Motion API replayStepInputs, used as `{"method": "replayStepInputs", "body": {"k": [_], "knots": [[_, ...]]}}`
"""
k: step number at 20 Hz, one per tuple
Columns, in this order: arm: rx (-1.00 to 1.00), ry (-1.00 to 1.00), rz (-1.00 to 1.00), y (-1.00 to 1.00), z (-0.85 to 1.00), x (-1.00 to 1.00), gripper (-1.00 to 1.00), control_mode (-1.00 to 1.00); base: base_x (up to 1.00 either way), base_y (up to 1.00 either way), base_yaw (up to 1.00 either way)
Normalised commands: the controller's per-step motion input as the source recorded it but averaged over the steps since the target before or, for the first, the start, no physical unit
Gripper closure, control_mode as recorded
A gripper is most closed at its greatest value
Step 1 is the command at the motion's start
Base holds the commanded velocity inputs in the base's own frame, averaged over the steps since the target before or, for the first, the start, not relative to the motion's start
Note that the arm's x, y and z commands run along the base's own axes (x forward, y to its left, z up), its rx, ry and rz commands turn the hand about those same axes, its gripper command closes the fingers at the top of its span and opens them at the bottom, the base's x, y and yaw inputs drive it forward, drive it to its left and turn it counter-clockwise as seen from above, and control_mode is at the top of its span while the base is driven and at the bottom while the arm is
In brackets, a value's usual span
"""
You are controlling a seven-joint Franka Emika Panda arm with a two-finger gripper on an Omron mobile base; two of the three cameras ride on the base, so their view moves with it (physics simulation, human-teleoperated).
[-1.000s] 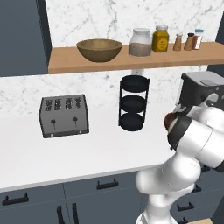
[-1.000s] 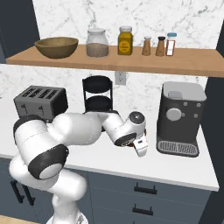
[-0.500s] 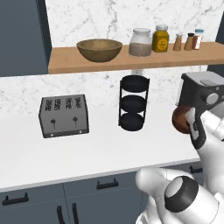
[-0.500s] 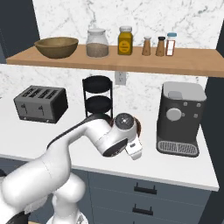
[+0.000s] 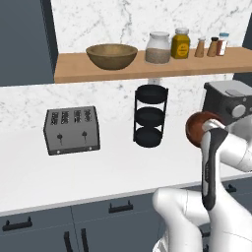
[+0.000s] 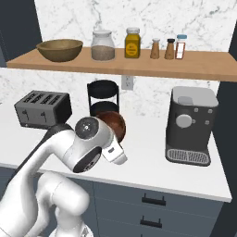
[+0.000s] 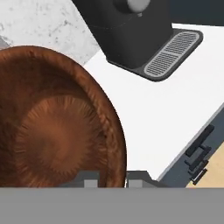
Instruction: Pick up the bowls on the counter and stack them on top of one another in the open cabinet. Place the smaller bowl on top of the larger bowl.
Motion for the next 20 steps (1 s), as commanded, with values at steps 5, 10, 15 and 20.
{"method": "replayStepInputs", "body": {"k": [5, 10, 15, 20], "knots": [[-0.19, 0.0, 0.1, 0.93, 0.74, -0.1, 1.0, -1.0, 0.0, 0.0, 0.0], [-0.07, -0.07, 0.07, 0.69, 0.54, -0.23, 1.0, -1.0, 0.0, 0.0, 0.0], [0.01, -0.2, 0.09, 0.53, 0.47, -0.21, 1.0, -1.0, 0.0, 0.0, 0.0], [0.16, -0.21, 0.15, 0.12, 0.56, -0.06, 1.0, -1.0, 0.0, 0.0, 0.0]]}}
